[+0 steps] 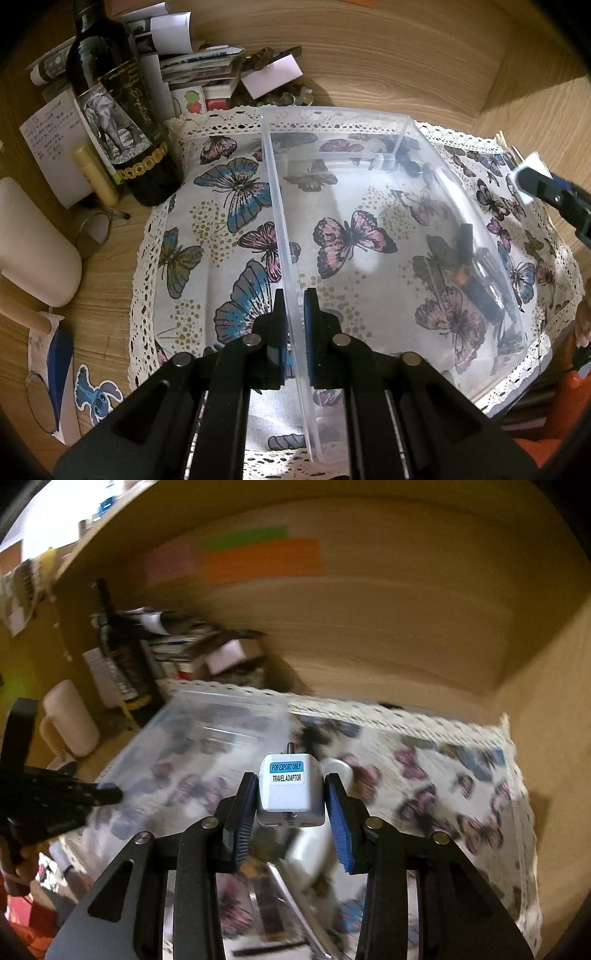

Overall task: Organize rigid objects
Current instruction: 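Grasp the clear plastic box rim with the left tool while the right tool grasps the white adapter, then lower the white adapter into the box and open the right tool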

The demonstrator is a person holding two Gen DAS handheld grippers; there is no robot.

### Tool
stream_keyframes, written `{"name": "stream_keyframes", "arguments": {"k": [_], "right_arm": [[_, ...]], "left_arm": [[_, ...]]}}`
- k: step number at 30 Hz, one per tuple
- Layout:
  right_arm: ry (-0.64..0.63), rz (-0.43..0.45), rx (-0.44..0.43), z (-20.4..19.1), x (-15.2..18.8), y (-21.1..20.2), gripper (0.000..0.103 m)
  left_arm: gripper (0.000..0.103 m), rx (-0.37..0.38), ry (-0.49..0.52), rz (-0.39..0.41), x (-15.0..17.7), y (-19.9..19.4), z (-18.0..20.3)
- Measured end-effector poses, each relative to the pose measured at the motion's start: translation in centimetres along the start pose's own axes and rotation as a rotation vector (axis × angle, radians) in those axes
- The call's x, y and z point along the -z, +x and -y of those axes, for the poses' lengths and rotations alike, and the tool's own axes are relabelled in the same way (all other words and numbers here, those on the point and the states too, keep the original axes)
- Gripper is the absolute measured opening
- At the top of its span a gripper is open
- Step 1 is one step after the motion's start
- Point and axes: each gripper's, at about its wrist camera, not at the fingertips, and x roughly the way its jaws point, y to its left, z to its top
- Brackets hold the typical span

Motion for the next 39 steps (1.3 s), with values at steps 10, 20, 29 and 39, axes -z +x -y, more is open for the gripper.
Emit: {"name": "stream_keyframes", "arguments": {"k": [10,20,29,39], "right_arm": [[-0.115,-0.097,-0.085,-4.1,-0.6,4.2,0.034],[-0.168,-0.184,-0.102,-5.4,-0.5,6.8,0.029],[-0.142,-0.143,-0.085,-4.7,-1.1,5.2,0.030],[-0.017,-0.072,0.039,0.7,-2.1,2.7,0.042]], "left_arm": [[0.009,0.010,0.003,0.007,0.0,0.0,0.0],[0.009,0.023,-0.001,0.003,-0.3,0.2,-0.2],[0.009,0.020,0.000,-0.004,-0.4,0.4,-0.1],[0.009,0.016,0.003,-0.009,-0.5,0.5,-0.1]]}}
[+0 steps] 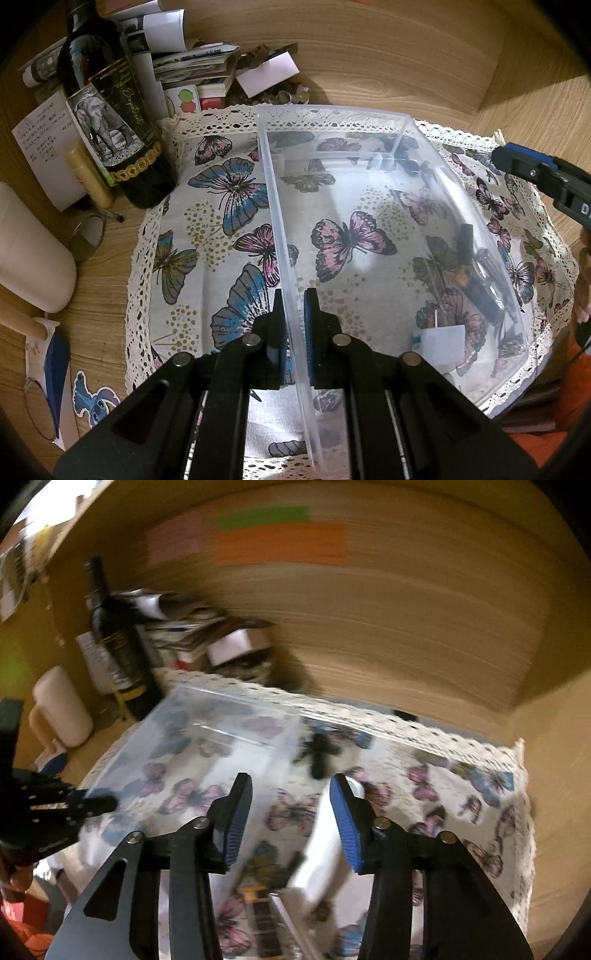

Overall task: Organize rigid objects
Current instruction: 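Grasp the white handheld device with the right tool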

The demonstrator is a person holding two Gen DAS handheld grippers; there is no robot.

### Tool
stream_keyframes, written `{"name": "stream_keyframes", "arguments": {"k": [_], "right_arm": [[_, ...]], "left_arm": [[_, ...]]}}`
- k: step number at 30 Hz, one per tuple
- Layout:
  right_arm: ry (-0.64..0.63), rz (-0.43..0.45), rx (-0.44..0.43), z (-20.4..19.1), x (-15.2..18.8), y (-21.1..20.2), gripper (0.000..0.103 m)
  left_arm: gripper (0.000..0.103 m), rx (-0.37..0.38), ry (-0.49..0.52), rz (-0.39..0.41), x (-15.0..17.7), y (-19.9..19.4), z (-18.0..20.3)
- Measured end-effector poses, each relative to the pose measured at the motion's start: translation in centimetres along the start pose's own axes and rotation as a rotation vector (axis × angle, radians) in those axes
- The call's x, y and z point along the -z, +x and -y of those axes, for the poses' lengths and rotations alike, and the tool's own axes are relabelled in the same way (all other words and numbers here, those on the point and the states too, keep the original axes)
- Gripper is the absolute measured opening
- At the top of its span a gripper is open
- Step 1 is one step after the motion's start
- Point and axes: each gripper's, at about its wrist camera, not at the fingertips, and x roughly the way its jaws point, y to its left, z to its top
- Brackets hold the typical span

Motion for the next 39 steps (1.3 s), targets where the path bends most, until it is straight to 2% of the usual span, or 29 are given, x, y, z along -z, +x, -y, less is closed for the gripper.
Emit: {"name": "stream_keyframes", "arguments": {"k": [6,10,18,20,23,33,39], "right_arm": [[0.057,-0.099,0.035,2.6,1.6,2.6,0.042],[0.091,-0.183,0.005,3.4,2.7,5.1,0.042],[0.111,-0.243,-0.020,3.6,3.3,8.0,0.041],[0.117,-0.257,-0.036,3.6,3.3,8.6,0.037],[0.111,-0.246,-0.023,3.7,3.2,8.7,0.030],[0.152,-0.142,0.013,5.6,2.7,5.5,0.029],[0.135,-0.055,0.009,4.9,1.2,2.4,0.029]], "left_arm": [[0.009,-0.003,0.002,-0.001,0.0,0.0,0.0],[0.009,-0.001,0.000,-0.002,0.0,0.1,0.0],[0.009,-0.007,0.000,-0.005,-0.1,0.2,0.0],[0.009,-0.005,-0.002,-0.004,-0.1,0.2,0.0],[0.009,-0.006,-0.003,-0.003,-0.1,0.3,0.0],[0.009,-0.008,-0.003,-0.002,-0.1,0.3,-0.1],[0.009,-0.011,-0.006,-0.001,-0.2,0.6,0.0]]}}
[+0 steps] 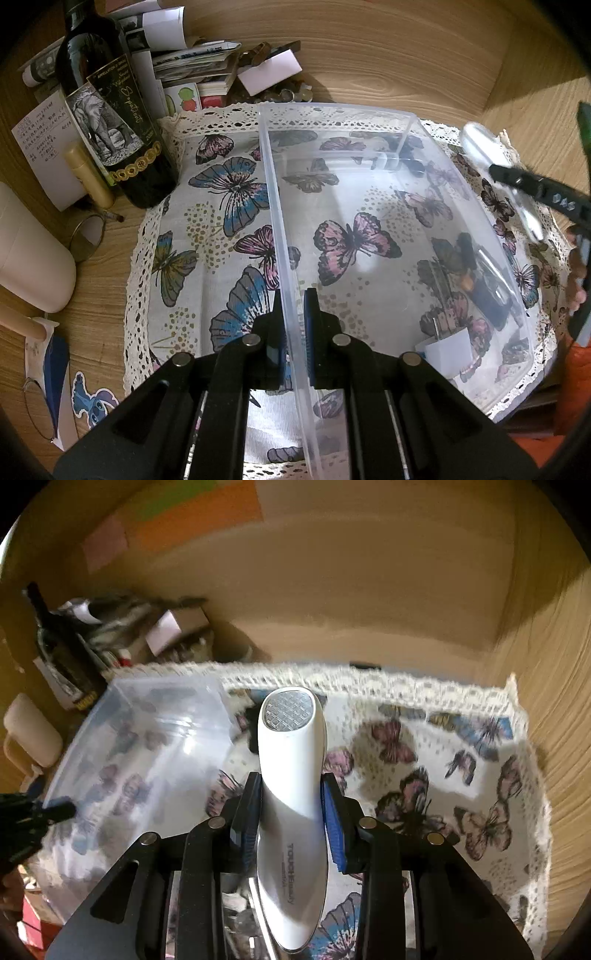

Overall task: Organize rigid objects
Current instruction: 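Grasp the white handheld device with the right tool, then place the white handheld device into the box and release it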

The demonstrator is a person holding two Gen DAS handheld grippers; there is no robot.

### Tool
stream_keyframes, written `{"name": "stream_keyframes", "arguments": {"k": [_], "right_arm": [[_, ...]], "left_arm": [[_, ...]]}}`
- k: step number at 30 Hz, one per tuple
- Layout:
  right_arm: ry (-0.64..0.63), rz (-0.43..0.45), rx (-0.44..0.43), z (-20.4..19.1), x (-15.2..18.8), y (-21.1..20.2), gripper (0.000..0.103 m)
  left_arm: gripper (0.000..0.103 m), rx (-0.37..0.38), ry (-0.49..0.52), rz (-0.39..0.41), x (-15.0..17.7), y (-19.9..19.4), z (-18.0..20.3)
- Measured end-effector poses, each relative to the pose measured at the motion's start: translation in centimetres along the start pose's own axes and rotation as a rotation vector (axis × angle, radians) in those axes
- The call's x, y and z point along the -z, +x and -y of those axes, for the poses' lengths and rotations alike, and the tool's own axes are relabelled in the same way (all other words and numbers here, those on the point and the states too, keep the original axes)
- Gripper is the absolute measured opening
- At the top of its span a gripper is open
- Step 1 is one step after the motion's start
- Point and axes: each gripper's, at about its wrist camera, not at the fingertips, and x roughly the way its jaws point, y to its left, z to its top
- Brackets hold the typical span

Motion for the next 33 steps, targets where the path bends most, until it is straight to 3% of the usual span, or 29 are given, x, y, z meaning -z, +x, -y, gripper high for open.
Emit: {"name": "stream_keyframes", "arguments": {"k": [9,14,22,33], "right_arm": [[-0.088,0.113,-0.088,-4.4,-1.7,-3.7,0.029],[-0.131,0.125,-0.142,-7.2,-2.1,-3.6,0.029],[-0.173,0.048,-0.195,-10.0,-1.8,-0.8,0.029],[-0.166,-0.132,-0.176,-10.6,-0.9,4.5,0.029]], "left_arm": [[0.009,-0.001,0.005,0.005,0.0,0.0,0.0],[0.009,0.000,0.005,0.007,0.0,0.0,0.0],[0.009,0.007,0.010,0.016,0.2,-0.2,0.1],[0.009,0.021,0.008,0.022,0.3,-0.3,0.0]]}}
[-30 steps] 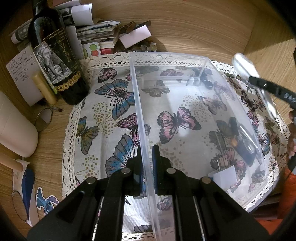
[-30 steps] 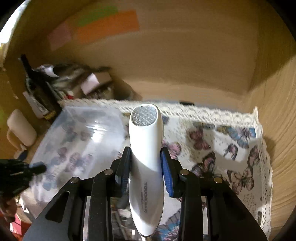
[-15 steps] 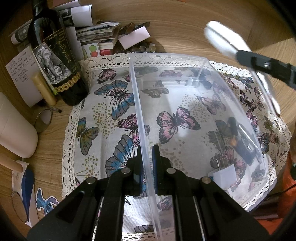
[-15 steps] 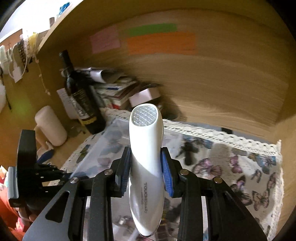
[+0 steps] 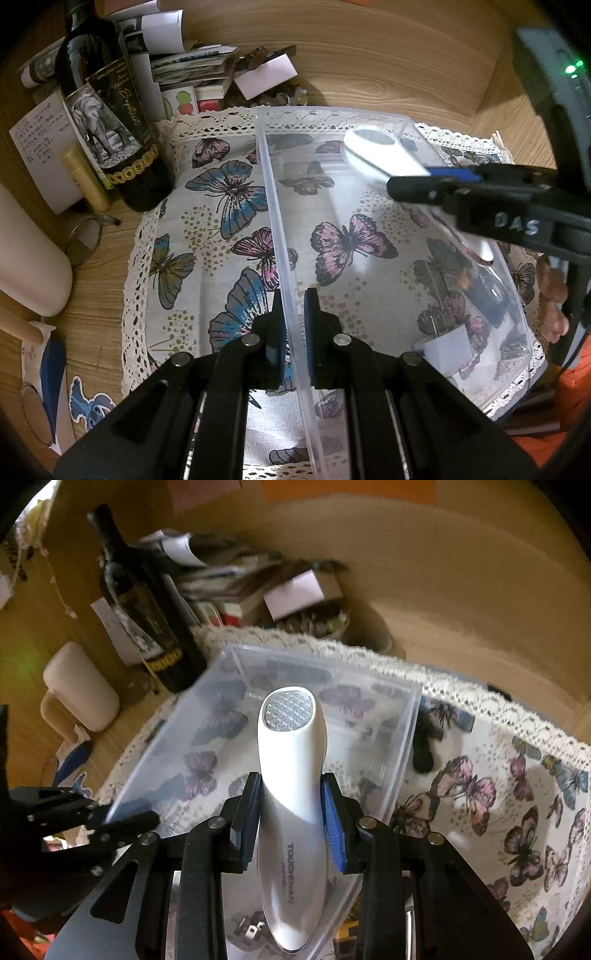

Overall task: Organize rigid objects
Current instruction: 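Place the white handheld device into the box and release it, then grasp the black clip with the right tool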

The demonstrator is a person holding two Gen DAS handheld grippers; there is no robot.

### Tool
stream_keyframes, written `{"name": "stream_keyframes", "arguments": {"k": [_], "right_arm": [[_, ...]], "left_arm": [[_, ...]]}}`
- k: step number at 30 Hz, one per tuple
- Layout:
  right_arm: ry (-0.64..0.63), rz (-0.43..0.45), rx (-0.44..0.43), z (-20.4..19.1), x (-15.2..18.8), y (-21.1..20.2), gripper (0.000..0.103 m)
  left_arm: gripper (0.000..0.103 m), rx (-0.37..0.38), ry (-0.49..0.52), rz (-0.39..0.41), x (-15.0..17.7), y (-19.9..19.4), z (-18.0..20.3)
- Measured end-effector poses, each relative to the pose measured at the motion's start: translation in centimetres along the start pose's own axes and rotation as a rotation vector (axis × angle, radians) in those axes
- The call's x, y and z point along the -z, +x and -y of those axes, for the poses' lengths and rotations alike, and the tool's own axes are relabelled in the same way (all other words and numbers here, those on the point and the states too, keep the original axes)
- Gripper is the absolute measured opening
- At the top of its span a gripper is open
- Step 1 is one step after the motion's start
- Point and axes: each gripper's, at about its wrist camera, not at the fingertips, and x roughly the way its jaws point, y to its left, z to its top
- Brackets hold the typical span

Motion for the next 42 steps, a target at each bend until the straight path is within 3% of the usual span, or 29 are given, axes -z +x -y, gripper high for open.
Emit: {"name": "stream_keyframes", "arguments": {"k": [6,16,26,32,42], "right_arm": [[-0.031,-0.018,0.011,-0.7,0.3,0.3,0.030],[-0.049,0.088,0.042,-0.4,0.1,-2.9,0.030],[0.049,0.197,0.152,4.6,-0.5,-6.9,0.031],[0.103,0.180,0.188,7.8,-0.6,-5.8,0.046],[0.099,0.034,0.136,10.0,-0.5,1.1,0.046]], "left_arm": [[0.010,0.001,-0.002,-0.001,0.0,0.1,0.0],[0.010,0.000,-0.005,-0.005,-0.1,0.4,0.0],[0.010,0.003,-0.010,-0.006,-0.1,0.5,-0.2],[0.010,0.002,-0.017,-0.009,-0.2,0.5,-0.2],[0.010,0.005,-0.027,-0.020,-0.3,0.5,-0.3]]}}
